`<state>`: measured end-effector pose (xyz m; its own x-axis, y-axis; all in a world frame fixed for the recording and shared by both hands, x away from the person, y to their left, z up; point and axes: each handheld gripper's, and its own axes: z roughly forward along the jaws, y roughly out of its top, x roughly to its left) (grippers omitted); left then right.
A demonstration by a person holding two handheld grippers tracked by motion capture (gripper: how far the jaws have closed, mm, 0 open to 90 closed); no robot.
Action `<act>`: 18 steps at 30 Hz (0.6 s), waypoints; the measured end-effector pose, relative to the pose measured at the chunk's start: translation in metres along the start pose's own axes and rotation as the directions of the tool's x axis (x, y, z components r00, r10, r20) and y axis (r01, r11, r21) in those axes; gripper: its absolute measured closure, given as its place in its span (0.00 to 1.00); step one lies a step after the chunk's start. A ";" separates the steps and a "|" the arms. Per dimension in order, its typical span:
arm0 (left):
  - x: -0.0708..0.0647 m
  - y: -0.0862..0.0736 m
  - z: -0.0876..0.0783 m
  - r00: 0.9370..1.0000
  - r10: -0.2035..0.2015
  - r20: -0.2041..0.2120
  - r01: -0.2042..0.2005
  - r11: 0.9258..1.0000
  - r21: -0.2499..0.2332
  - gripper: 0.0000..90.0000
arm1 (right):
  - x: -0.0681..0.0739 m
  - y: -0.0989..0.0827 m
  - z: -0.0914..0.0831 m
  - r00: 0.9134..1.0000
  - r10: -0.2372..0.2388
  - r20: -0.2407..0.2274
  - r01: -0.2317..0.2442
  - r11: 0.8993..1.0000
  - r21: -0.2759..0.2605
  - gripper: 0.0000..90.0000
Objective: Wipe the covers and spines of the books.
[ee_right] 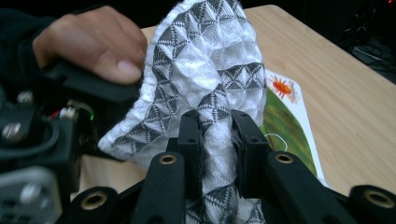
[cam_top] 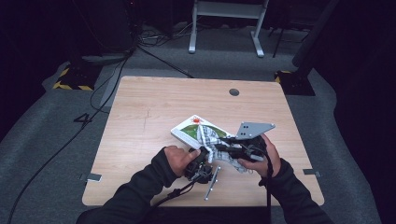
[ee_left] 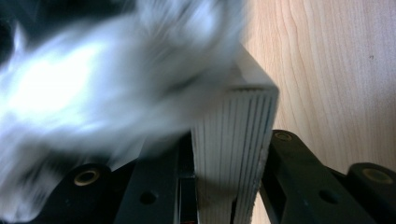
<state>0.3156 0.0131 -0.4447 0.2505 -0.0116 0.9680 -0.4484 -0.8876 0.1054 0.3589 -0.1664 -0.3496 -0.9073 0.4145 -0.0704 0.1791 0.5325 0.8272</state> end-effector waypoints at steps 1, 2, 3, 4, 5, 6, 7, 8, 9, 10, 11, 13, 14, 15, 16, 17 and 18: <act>0.000 0.000 0.000 1.000 -0.005 -0.005 0.005 1.000 -0.007 0.83 | 0.000 0.001 0.002 1.000 -0.003 -0.007 0.003 1.000 0.006 0.84; 0.000 0.000 -0.002 1.000 -0.007 -0.014 0.007 1.000 -0.002 0.83 | 0.000 0.001 0.005 1.000 -0.022 0.007 0.022 0.999 0.025 0.84; 0.001 -0.001 -0.002 1.000 0.005 -0.007 -0.005 1.000 0.003 0.83 | 0.000 0.000 0.008 0.998 -0.044 0.036 0.042 0.998 0.049 0.84; 0.000 -0.001 -0.002 1.000 0.000 -0.010 0.000 1.000 -0.007 0.84 | -0.002 -0.002 0.009 0.997 -0.052 0.051 0.049 0.997 0.062 0.84; 0.000 -0.001 -0.003 1.000 0.006 -0.007 -0.006 1.000 -0.002 0.84 | -0.007 -0.005 0.009 0.995 -0.051 0.082 0.044 0.996 0.074 0.84; 0.000 -0.001 -0.003 1.000 0.009 -0.004 -0.009 1.000 -0.002 0.84 | -0.012 -0.008 0.009 0.992 -0.053 0.119 0.042 0.995 0.093 0.84; 0.000 0.000 -0.004 1.000 0.003 -0.006 -0.003 1.000 -0.007 0.83 | -0.019 -0.011 0.008 0.988 -0.045 0.146 0.029 0.994 0.106 0.84; -0.001 0.000 -0.004 1.000 0.003 -0.008 -0.003 1.000 -0.011 0.83 | -0.025 -0.014 0.007 0.987 -0.028 0.158 0.011 0.994 0.109 0.84; -0.002 0.002 -0.004 1.000 0.008 -0.009 -0.008 1.000 -0.012 0.83 | -0.032 -0.017 0.006 0.984 -0.007 0.178 -0.013 0.993 0.116 0.84; -0.003 0.003 -0.005 1.000 0.015 -0.007 -0.016 1.000 -0.012 0.83 | -0.039 -0.021 0.004 0.980 0.005 0.199 -0.031 0.991 0.127 0.84; -0.005 0.004 -0.005 1.000 0.006 -0.011 -0.006 1.000 -0.022 0.83 | -0.044 -0.024 0.003 0.978 0.017 0.208 -0.045 0.990 0.132 0.84; -0.004 0.006 -0.006 0.999 0.046 -0.017 -0.046 0.999 -0.017 0.83 | -0.051 -0.029 0.002 0.972 0.028 0.233 -0.062 0.988 0.143 0.84; -0.005 0.007 -0.006 0.999 0.044 -0.022 -0.044 0.999 -0.017 0.83 | -0.053 -0.029 0.001 0.970 0.027 0.241 -0.065 0.987 0.148 0.84; -0.006 0.008 -0.006 0.998 0.051 -0.023 -0.052 0.999 -0.015 0.83 | -0.054 -0.029 0.002 0.969 0.026 0.246 -0.066 0.985 0.158 0.85; -0.007 0.009 -0.005 0.998 0.060 -0.030 -0.060 0.998 -0.021 0.83 | -0.052 -0.027 0.003 0.970 0.014 0.242 -0.055 0.985 0.165 0.85; -0.008 0.010 -0.005 0.997 0.068 -0.033 -0.068 0.997 -0.020 0.83 | -0.048 -0.023 0.004 0.974 -0.002 0.227 -0.037 0.985 0.170 0.85; -0.008 0.011 -0.005 0.996 0.080 -0.036 -0.080 0.997 -0.020 0.83 | -0.043 -0.018 0.006 0.979 -0.017 0.202 -0.018 0.985 0.171 0.85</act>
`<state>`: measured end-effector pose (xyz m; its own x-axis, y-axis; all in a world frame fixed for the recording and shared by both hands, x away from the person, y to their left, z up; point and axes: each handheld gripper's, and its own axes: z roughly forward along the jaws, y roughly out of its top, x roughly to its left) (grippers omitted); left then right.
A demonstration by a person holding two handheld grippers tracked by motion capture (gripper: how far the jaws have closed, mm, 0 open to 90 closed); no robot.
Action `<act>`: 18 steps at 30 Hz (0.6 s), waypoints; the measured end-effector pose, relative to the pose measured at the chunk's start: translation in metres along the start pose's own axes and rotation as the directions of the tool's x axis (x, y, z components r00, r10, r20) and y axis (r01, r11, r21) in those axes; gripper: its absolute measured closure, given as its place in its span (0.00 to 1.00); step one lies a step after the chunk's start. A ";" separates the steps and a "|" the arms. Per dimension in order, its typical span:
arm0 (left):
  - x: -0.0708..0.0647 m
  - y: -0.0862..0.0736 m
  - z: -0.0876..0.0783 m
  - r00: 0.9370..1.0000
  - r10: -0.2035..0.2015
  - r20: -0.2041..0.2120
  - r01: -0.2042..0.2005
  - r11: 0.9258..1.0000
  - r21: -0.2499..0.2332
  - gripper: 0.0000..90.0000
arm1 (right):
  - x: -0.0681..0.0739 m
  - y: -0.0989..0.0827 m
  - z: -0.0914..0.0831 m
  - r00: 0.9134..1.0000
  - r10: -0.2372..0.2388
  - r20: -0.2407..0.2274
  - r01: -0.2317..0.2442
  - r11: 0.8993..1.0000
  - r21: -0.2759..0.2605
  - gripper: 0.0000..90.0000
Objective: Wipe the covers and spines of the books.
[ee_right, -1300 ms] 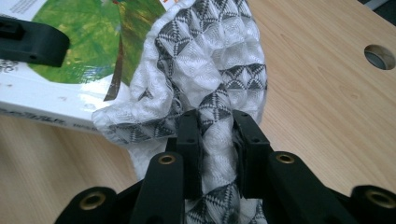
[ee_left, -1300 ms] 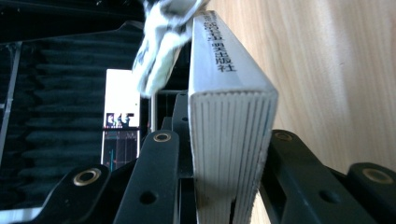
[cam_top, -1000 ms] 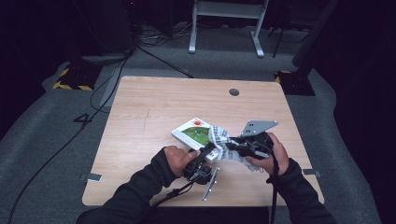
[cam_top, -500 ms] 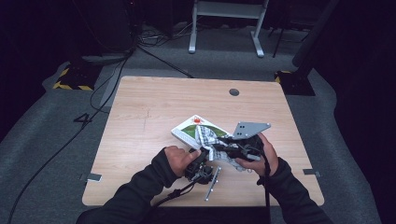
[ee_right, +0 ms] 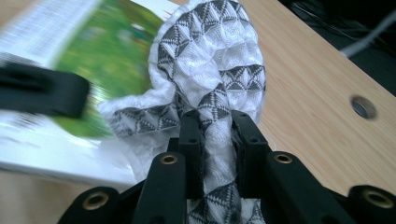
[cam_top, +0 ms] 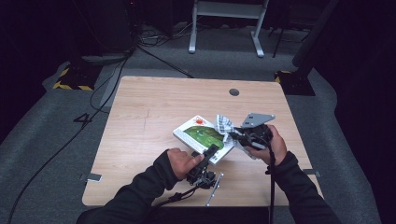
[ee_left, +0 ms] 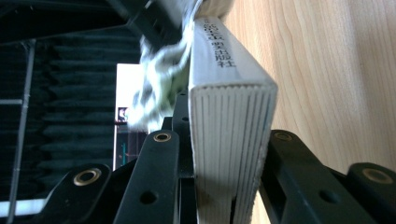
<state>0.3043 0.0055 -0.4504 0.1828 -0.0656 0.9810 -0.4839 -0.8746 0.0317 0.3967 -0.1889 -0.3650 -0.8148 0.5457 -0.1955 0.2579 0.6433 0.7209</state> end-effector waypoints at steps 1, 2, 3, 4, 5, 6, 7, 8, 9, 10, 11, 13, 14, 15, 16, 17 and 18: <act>-0.001 0.002 -0.001 1.000 0.006 0.001 -0.006 1.000 -0.006 0.83 | 0.006 0.006 0.001 0.999 -0.020 -0.027 0.020 1.000 -0.003 0.85; -0.001 0.004 -0.002 1.000 0.014 0.004 -0.014 1.000 -0.011 0.83 | 0.013 0.012 0.004 0.998 -0.052 -0.048 0.052 0.999 0.008 0.85; -0.003 0.006 -0.003 1.000 0.020 0.002 -0.020 1.000 -0.014 0.83 | 0.018 0.017 0.008 0.995 -0.084 -0.054 0.085 0.996 0.024 0.85; -0.004 0.008 -0.004 0.999 0.039 0.003 -0.039 0.999 -0.018 0.83 | 0.022 0.022 0.012 0.992 -0.107 -0.060 0.109 0.993 0.043 0.85; -0.006 0.010 -0.005 0.999 0.049 0.003 -0.049 0.999 -0.023 0.83 | 0.023 0.025 0.017 0.991 -0.117 -0.066 0.121 0.991 0.061 0.85; -0.008 0.013 -0.007 0.999 0.051 0.008 -0.050 0.998 -0.036 0.83 | 0.022 0.028 0.022 0.990 -0.118 -0.080 0.125 0.989 0.085 0.85; -0.010 0.015 -0.008 0.998 0.056 0.016 -0.055 0.997 -0.050 0.83 | 0.019 0.031 0.028 0.988 -0.120 -0.094 0.130 0.986 0.106 0.85; -0.012 0.018 -0.009 0.998 0.059 0.017 -0.058 0.996 -0.069 0.83 | 0.016 0.033 0.033 0.989 -0.112 -0.101 0.124 0.984 0.125 0.85; -0.012 0.022 -0.010 0.996 0.083 0.014 -0.082 0.994 -0.076 0.83 | 0.013 0.035 0.038 0.989 -0.105 -0.104 0.120 0.982 0.147 0.85; -0.014 0.024 -0.010 0.997 0.079 0.014 -0.078 0.993 -0.084 0.83 | 0.010 0.037 0.044 0.988 -0.104 -0.112 0.122 0.979 0.162 0.85; -0.015 0.026 -0.011 0.996 0.085 0.015 -0.083 0.992 -0.091 0.83 | 0.008 0.039 0.048 0.989 -0.095 -0.117 0.114 0.979 0.169 0.85; -0.017 0.030 -0.012 0.995 0.103 0.014 -0.100 0.989 -0.106 0.83 | 0.005 0.043 0.057 0.990 -0.078 -0.121 0.100 0.977 0.188 0.85; -0.018 0.032 -0.013 0.994 0.109 0.016 -0.107 0.988 -0.116 0.83 | 0.006 0.045 0.062 0.990 -0.086 -0.114 0.108 0.973 0.204 0.85; -0.019 0.033 -0.013 0.994 0.110 0.018 -0.107 0.986 -0.124 0.82 | 0.007 0.048 0.068 0.989 -0.107 -0.103 0.129 0.964 0.234 0.84; -0.019 0.034 -0.014 0.993 0.117 0.020 -0.114 0.985 -0.126 0.82 | 0.008 0.050 0.073 0.988 -0.127 -0.093 0.147 0.955 0.257 0.84; -0.020 0.035 -0.014 0.993 0.117 0.021 -0.113 0.985 -0.127 0.82 | 0.006 0.050 0.077 0.987 -0.141 -0.076 0.156 0.949 0.275 0.84; -0.021 0.035 -0.015 0.994 0.112 0.021 -0.108 0.985 -0.134 0.82 | 0.004 0.051 0.079 0.989 -0.137 -0.063 0.150 0.946 0.287 0.84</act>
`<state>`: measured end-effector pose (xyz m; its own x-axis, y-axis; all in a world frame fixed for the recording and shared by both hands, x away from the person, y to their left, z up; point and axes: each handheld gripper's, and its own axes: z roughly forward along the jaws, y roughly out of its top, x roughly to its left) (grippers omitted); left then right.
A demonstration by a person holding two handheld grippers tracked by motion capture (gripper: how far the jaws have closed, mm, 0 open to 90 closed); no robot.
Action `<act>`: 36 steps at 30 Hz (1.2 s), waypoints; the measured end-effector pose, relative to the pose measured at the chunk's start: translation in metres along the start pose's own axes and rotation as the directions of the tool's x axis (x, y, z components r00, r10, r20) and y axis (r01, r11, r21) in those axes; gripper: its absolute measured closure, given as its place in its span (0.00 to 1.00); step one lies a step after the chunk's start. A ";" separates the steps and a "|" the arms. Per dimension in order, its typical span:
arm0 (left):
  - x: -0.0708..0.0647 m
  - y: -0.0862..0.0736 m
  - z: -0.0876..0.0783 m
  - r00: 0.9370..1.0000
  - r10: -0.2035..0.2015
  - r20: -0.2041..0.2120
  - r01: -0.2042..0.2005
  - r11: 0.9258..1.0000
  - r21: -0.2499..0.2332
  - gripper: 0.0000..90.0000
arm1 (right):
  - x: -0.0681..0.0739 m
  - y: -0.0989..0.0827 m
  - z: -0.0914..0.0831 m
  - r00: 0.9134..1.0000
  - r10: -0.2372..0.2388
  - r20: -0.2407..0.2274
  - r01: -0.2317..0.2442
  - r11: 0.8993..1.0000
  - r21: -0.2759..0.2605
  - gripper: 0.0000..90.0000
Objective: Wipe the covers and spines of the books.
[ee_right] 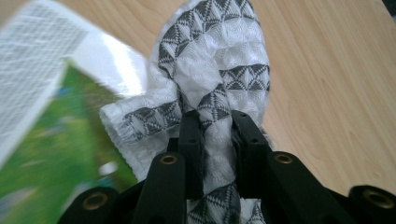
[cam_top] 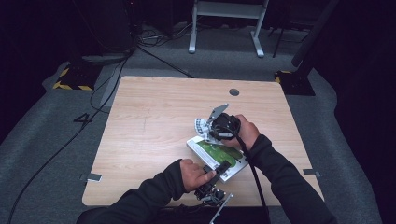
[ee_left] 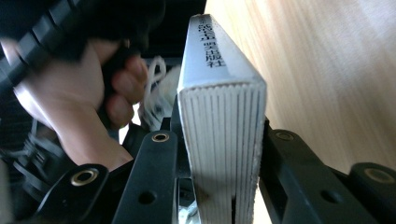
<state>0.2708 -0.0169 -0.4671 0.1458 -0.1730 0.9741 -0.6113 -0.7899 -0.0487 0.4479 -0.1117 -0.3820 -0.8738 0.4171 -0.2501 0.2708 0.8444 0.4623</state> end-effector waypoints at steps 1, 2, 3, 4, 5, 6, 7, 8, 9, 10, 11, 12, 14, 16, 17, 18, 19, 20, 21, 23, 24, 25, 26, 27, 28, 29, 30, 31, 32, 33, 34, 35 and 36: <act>0.001 0.001 0.000 1.000 0.007 -0.003 -0.007 1.000 -0.002 0.82 | -0.007 -0.001 0.004 1.000 0.014 0.011 -0.014 1.000 0.014 0.84; 0.001 0.001 -0.001 1.000 0.008 -0.001 -0.008 1.000 -0.003 0.82 | -0.012 -0.002 0.006 0.999 0.033 0.026 -0.033 0.999 0.030 0.84; 0.001 0.001 -0.001 1.000 0.005 -0.009 -0.005 1.000 -0.009 0.83 | -0.024 -0.007 0.008 0.997 0.067 0.042 -0.069 0.997 0.045 0.84; 0.001 0.000 -0.001 1.000 0.005 -0.007 -0.005 1.000 -0.010 0.83 | -0.028 -0.009 0.009 0.996 0.084 0.040 -0.085 0.995 0.042 0.84; 0.001 0.000 -0.001 1.000 0.005 -0.007 -0.005 1.000 -0.010 0.83 | -0.028 -0.009 0.009 0.996 0.084 0.040 -0.085 0.995 0.042 0.84; 0.000 0.000 -0.001 1.000 0.003 -0.007 -0.003 1.000 -0.009 0.83 | -0.032 -0.011 0.008 0.994 0.105 0.030 -0.106 0.994 0.032 0.84; 0.001 -0.001 0.000 1.000 0.003 -0.008 -0.003 1.000 -0.009 0.83 | -0.033 -0.011 0.007 0.993 0.114 0.024 -0.114 0.993 0.015 0.84; 0.001 -0.001 0.000 1.000 0.000 -0.005 0.000 1.000 -0.010 0.83 | -0.031 -0.010 0.007 0.993 0.118 0.012 -0.118 0.993 -0.001 0.84; 0.001 -0.002 0.001 1.000 0.000 -0.006 0.000 1.000 -0.012 0.83 | -0.026 -0.006 0.006 0.994 0.106 -0.021 -0.106 0.994 -0.023 0.84; 0.001 -0.002 0.001 1.000 -0.006 -0.006 0.005 1.000 -0.013 0.83 | -0.013 0.004 0.006 0.999 0.050 -0.020 -0.050 0.998 -0.024 0.84; 0.000 -0.003 0.001 1.000 -0.010 0.000 0.010 1.000 -0.010 0.83 | -0.006 0.010 0.006 0.999 0.022 -0.035 -0.023 0.999 -0.028 0.84; 0.001 -0.003 0.002 1.000 0.000 0.004 0.000 1.000 -0.012 0.82 | 0.002 0.015 0.006 0.998 -0.004 -0.060 0.002 0.999 -0.038 0.84; 0.000 -0.005 0.003 1.000 -0.009 0.009 0.009 1.000 -0.009 0.82 | 0.018 0.027 0.007 0.991 -0.046 -0.126 0.039 0.998 -0.058 0.84; -0.002 -0.007 0.004 1.000 -0.023 0.009 0.023 1.000 -0.004 0.82 | 0.026 0.033 0.006 0.987 -0.073 -0.143 0.065 0.996 -0.061 0.84; -0.003 -0.008 0.005 1.000 -0.016 0.017 0.016 1.000 0.004 0.82 | 0.033 0.038 0.005 0.983 -0.100 -0.153 0.091 0.994 -0.067 0.84; -0.002 -0.009 0.006 1.000 -0.006 0.028 0.005 1.000 0.007 0.82 | 0.039 0.042 0.004 0.976 -0.116 -0.184 0.101 0.991 -0.088 0.84; -0.003 -0.010 0.006 1.000 -0.019 0.022 0.019 1.000 0.005 0.82 | 0.044 0.044 0.002 0.971 -0.122 -0.205 0.105 0.990 -0.095 0.84; -0.003 -0.011 0.006 0.999 -0.013 0.029 0.012 1.000 0.010 0.82 | 0.048 0.045 0.001 0.968 -0.132 -0.215 0.113 0.989 -0.099 0.85; -0.003 -0.012 0.007 1.000 -0.018 0.025 0.018 1.000 0.013 0.82 | 0.051 0.045 -0.001 0.965 -0.151 -0.215 0.132 0.987 -0.096 0.85; -0.002 -0.015 0.007 1.000 -0.014 0.017 0.013 0.999 0.030 0.82 | 0.052 0.040 -0.007 0.960 -0.161 -0.229 0.143 0.985 -0.095 0.85; -0.001 -0.020 0.009 1.000 -0.025 0.019 0.025 0.999 0.036 0.82 | 0.045 0.029 -0.013 0.959 -0.145 -0.244 0.126 0.988 -0.091 0.86; 0.000 -0.024 0.009 0.999 -0.043 0.019 0.042 0.998 0.046 0.82 | 0.039 0.022 -0.015 0.958 -0.131 -0.255 0.111 0.990 -0.092 0.86; 0.002 -0.026 0.009 0.999 -0.039 0.016 0.038 0.998 0.051 0.82 | 0.033 0.014 -0.019 0.960 -0.113 -0.258 0.092 0.992 -0.092 0.86; 0.004 -0.030 0.010 0.999 -0.045 0.015 0.044 0.997 0.071 0.82 | 0.029 0.009 -0.021 0.961 -0.101 -0.256 0.081 0.993 -0.091 0.86; 0.004 -0.030 0.010 0.999 -0.045 0.015 0.044 0.997 0.071 0.82 | 0.029 0.009 -0.021 0.961 -0.101 -0.256 0.081 0.993 -0.091 0.86; 0.005 -0.033 0.010 0.999 -0.053 0.013 0.052 0.995 0.083 0.82 | 0.021 -0.001 -0.025 0.968 -0.070 -0.241 0.051 0.995 -0.085 0.86; 0.005 -0.035 0.010 0.998 -0.067 0.010 0.066 0.995 0.079 0.83 | 0.014 -0.010 -0.028 0.973 -0.047 -0.226 0.028 0.996 -0.088 0.86; 0.006 -0.037 0.010 0.997 -0.074 0.011 0.073 0.994 0.084 0.83 | 0.009 -0.016 -0.031 0.976 -0.023 -0.216 0.004 0.996 -0.087 0.86; 0.007 -0.037 0.010 0.997 -0.079 0.009 0.078 0.994 0.079 0.83 | 0.004 -0.022 -0.032 0.979 -0.003 -0.206 -0.014 0.996 -0.084 0.86; 0.008 -0.038 0.010 0.997 -0.078 0.008 0.077 0.993 0.085 0.83 | 0.001 -0.026 -0.033 0.981 0.011 -0.193 -0.027 0.996 -0.081 0.86; 0.010 -0.040 0.009 0.995 -0.095 0.007 0.094 0.992 0.084 0.83 | -0.006 -0.035 -0.036 0.983 0.041 -0.178 -0.058 0.995 -0.087 0.86; 0.011 -0.041 0.009 0.995 -0.098 0.004 0.097 0.992 0.084 0.83 | -0.009 -0.040 -0.037 0.984 0.059 -0.170 -0.075 0.993 -0.092 0.86; 0.013 -0.043 0.008 0.994 -0.106 0.009 0.105 0.991 0.088 0.83 | -0.011 -0.044 -0.040 0.983 0.073 -0.168 -0.091 0.991 -0.098 0.86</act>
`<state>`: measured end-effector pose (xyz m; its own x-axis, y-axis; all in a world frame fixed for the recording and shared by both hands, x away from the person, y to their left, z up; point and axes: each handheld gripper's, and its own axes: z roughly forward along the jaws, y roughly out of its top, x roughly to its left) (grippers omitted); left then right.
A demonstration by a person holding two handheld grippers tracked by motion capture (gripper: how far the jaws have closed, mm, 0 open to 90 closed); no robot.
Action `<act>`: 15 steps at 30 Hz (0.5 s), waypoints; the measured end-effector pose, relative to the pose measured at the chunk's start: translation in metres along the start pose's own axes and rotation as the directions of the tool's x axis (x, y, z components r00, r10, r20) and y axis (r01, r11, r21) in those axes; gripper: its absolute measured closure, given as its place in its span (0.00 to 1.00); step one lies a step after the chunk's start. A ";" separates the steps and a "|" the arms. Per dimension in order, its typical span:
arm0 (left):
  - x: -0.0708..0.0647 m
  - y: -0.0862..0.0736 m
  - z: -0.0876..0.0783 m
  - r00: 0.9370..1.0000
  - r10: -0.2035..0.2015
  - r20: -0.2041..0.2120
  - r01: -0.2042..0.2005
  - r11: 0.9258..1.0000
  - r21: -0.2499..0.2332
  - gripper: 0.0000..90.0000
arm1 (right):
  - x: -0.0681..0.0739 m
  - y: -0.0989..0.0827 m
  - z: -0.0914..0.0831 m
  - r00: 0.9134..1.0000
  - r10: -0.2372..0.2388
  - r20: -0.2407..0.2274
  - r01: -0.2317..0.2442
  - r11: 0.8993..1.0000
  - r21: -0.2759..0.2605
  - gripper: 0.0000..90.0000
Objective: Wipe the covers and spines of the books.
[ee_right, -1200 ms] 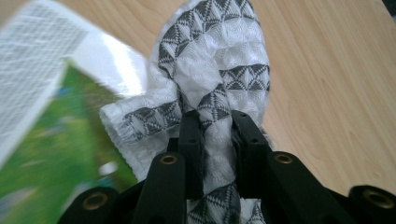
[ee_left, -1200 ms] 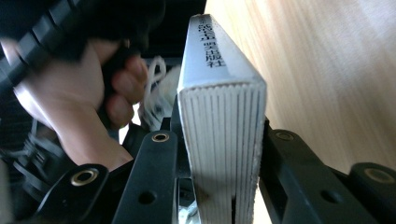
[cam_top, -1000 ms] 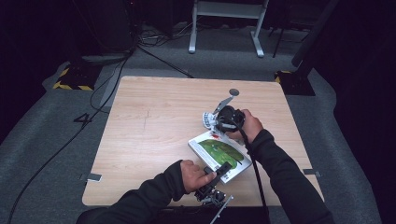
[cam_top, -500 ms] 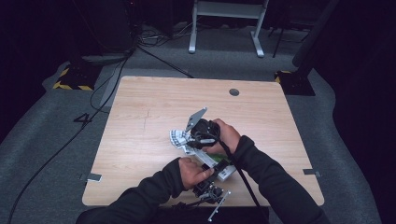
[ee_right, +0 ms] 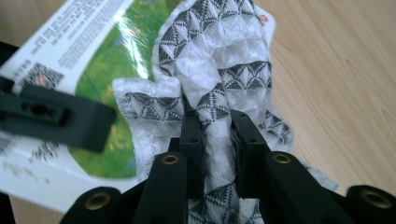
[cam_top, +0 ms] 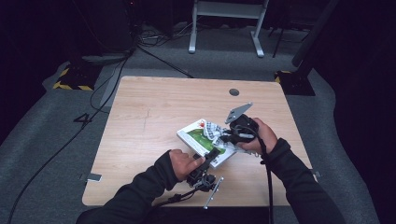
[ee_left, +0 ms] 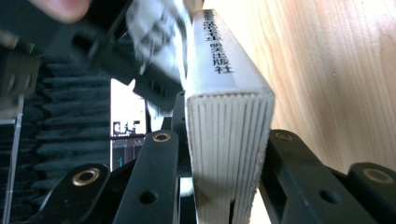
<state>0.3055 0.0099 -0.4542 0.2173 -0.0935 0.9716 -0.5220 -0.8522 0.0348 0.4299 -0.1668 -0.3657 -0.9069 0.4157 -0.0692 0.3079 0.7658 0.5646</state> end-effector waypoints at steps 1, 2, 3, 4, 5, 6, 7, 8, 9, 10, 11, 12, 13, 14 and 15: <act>0.002 -0.002 0.000 1.000 -0.013 -0.001 0.013 1.000 0.001 0.83 | -0.001 -0.004 -0.003 1.000 0.013 -0.005 -0.013 1.000 -0.017 0.86; 0.004 -0.004 0.000 1.000 -0.025 0.002 0.025 1.000 0.000 0.83 | -0.001 -0.008 -0.007 1.000 0.018 -0.002 -0.018 0.999 -0.030 0.86; 0.006 -0.007 0.001 0.999 -0.044 0.005 0.044 0.999 0.002 0.83 | -0.001 -0.010 -0.010 1.000 0.021 0.001 -0.021 0.999 -0.042 0.86; 0.008 -0.010 0.002 0.998 -0.067 0.009 0.067 0.998 0.009 0.83 | 0.000 -0.013 -0.014 1.000 0.026 0.000 -0.026 0.998 -0.057 0.86; 0.009 -0.011 0.002 0.997 -0.073 0.007 0.072 0.997 0.014 0.83 | 0.003 -0.015 -0.019 1.000 0.023 0.010 -0.023 0.997 -0.070 0.86; 0.011 -0.013 0.003 0.996 -0.086 0.010 0.086 0.996 0.015 0.83 | 0.004 -0.016 -0.022 1.000 0.020 0.018 -0.019 0.997 -0.078 0.86; 0.012 -0.014 0.004 0.993 -0.118 0.012 0.118 0.993 0.017 0.83 | 0.007 -0.017 -0.024 1.000 0.015 0.025 -0.013 0.996 -0.092 0.86; 0.014 -0.016 0.004 0.992 -0.126 0.019 0.125 0.992 0.022 0.83 | 0.012 -0.017 -0.028 0.999 0.002 0.044 0.003 0.994 -0.107 0.86; 0.014 -0.016 0.004 0.992 -0.126 0.019 0.125 0.992 0.022 0.83 | 0.012 -0.017 -0.028 0.999 0.002 0.044 0.003 0.994 -0.107 0.86; 0.019 -0.020 0.004 0.986 -0.166 0.018 0.165 0.986 0.024 0.83 | 0.021 -0.016 -0.033 0.998 -0.022 0.067 0.031 0.990 -0.137 0.86; 0.019 -0.020 0.004 0.986 -0.166 0.018 0.165 0.986 0.024 0.83 | 0.025 -0.016 -0.035 0.996 -0.029 0.081 0.041 0.988 -0.150 0.86; 0.021 -0.022 0.004 0.982 -0.190 0.017 0.189 0.982 0.021 0.83 | 0.025 -0.016 -0.035 0.996 -0.029 0.081 0.041 0.988 -0.150 0.86; 0.024 -0.025 0.003 0.975 -0.221 0.020 0.220 0.975 0.019 0.83 | 0.027 -0.016 -0.038 0.995 -0.031 0.094 0.047 0.985 -0.168 0.86; 0.026 -0.027 0.002 0.961 -0.276 0.024 0.276 0.961 0.002 0.83 | 0.028 -0.018 -0.040 0.994 -0.025 0.110 0.046 0.980 -0.192 0.87; 0.029 -0.029 0.001 0.960 -0.279 0.028 0.279 0.960 0.013 0.83 | 0.027 -0.020 -0.042 0.990 -0.014 0.138 0.043 0.978 -0.205 0.87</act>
<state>0.3272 0.0316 -0.4274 0.3774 0.1341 0.9163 -0.4300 -0.8509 0.3017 0.3870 -0.1918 -0.3447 -0.8626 0.4686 -0.1903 0.2036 0.6661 0.7176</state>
